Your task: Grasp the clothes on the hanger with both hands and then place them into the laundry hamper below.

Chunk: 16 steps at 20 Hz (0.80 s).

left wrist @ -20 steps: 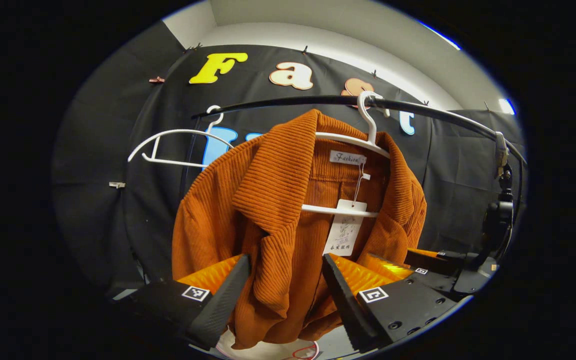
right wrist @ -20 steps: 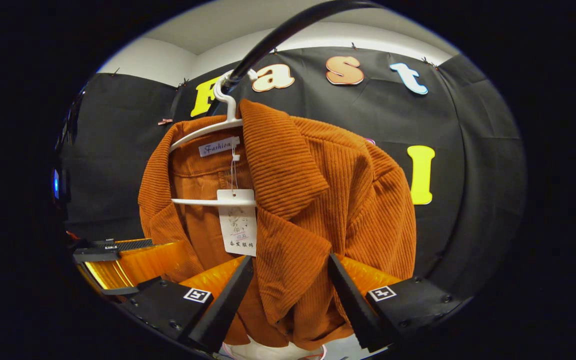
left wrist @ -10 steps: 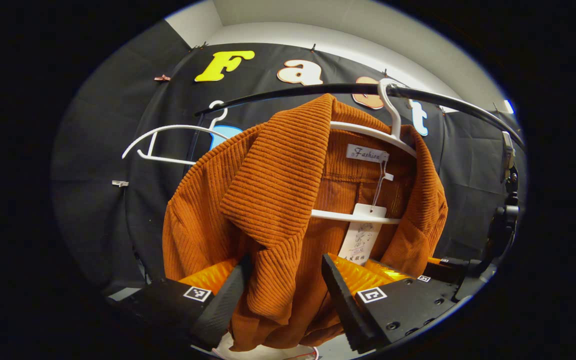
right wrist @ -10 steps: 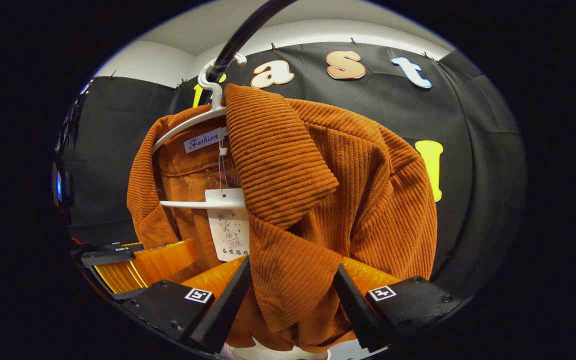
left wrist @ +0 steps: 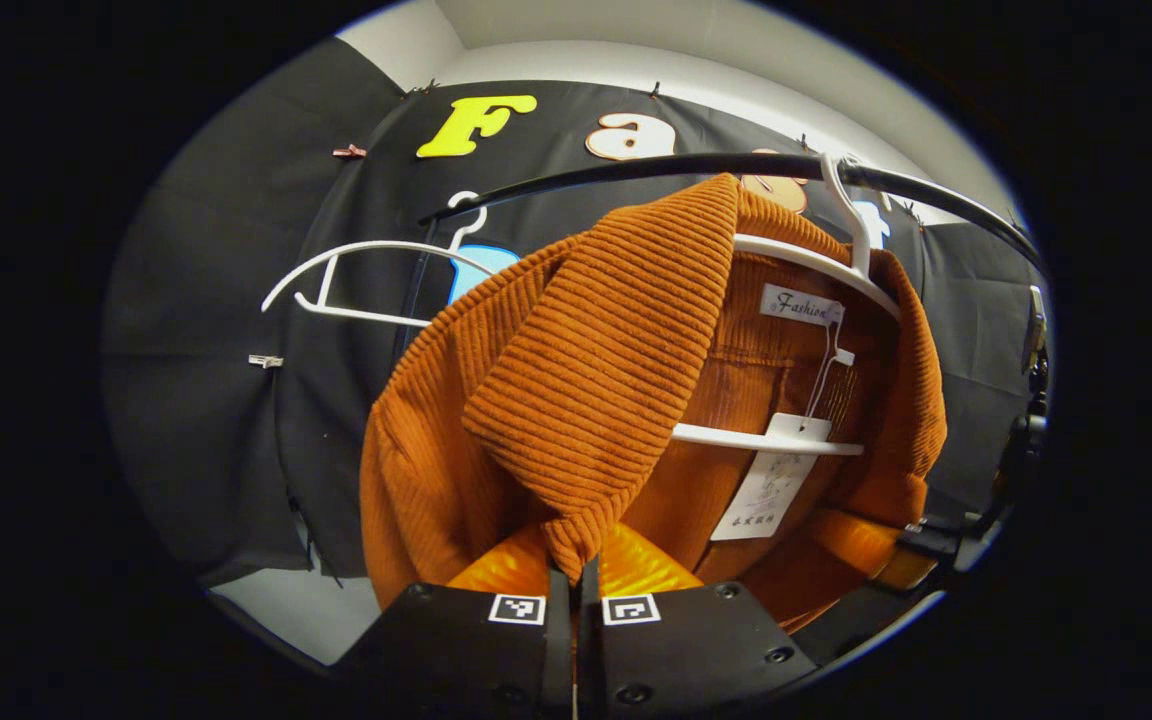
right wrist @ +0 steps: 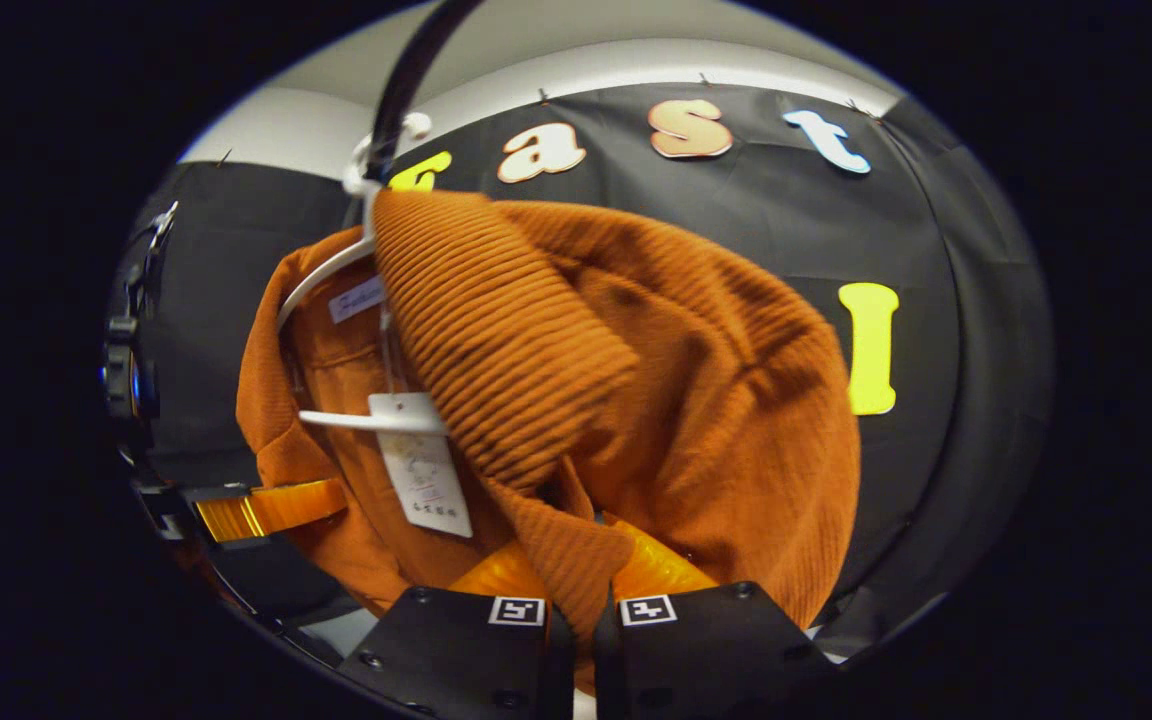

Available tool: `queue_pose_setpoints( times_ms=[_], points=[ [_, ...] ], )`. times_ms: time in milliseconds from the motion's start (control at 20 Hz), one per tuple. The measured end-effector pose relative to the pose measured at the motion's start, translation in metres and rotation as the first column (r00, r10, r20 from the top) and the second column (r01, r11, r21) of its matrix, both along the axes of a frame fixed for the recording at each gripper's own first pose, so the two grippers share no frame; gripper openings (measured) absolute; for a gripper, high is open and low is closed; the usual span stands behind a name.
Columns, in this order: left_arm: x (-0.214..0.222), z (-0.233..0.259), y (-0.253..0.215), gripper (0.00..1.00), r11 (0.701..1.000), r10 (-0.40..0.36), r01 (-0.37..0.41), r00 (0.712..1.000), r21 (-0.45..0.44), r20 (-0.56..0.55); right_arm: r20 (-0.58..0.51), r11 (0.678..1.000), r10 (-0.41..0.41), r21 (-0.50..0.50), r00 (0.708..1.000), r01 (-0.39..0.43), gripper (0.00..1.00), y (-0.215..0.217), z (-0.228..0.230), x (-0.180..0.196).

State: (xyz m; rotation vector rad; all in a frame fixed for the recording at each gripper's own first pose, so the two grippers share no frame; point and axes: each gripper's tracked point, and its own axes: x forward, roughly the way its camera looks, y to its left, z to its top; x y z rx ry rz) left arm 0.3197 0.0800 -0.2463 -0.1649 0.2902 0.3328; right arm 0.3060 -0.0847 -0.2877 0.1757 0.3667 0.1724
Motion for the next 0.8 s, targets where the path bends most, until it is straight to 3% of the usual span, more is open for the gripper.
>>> queue_pose_setpoints(
  times_ms=[100,250,300,450,650,700,800],
  points=[
    [-0.013,0.011,0.009,0.06,1.0,0.027,-0.027,1.0,0.004,0.014,0.019,0.999,-0.022,0.031,1.0,0.022,0.12,-0.019,0.014,0.0],
    [-0.038,0.029,0.02,0.06,0.996,0.058,-0.059,0.998,0.07,0.017,0.067,1.0,0.011,0.005,0.998,-0.012,0.17,-0.029,0.034,0.0],
    [-0.045,0.036,0.025,0.06,0.993,0.067,-0.068,0.998,0.097,0.019,0.079,1.0,0.024,0.012,0.997,-0.025,0.12,-0.03,0.04,0.0],
    [-0.06,0.062,0.04,0.06,0.98,0.105,-0.112,0.993,0.162,0.053,0.086,0.996,0.054,0.069,0.995,-0.06,0.12,-0.032,0.048,-0.009],
    [-0.066,0.103,0.065,0.06,0.953,0.148,-0.177,0.98,0.247,0.133,0.121,0.981,0.083,0.162,0.989,-0.103,0.13,-0.038,0.066,-0.012],
    [-0.064,0.109,0.073,0.06,0.944,0.158,-0.19,0.978,0.271,0.138,0.138,0.98,0.082,0.171,0.987,-0.105,0.09,-0.042,0.072,-0.009],
    [-0.058,0.114,0.085,0.06,0.934,0.168,-0.206,0.975,0.291,0.148,0.157,0.975,0.071,0.198,0.985,-0.102,0.13,-0.052,0.08,-0.001]
  ],
)
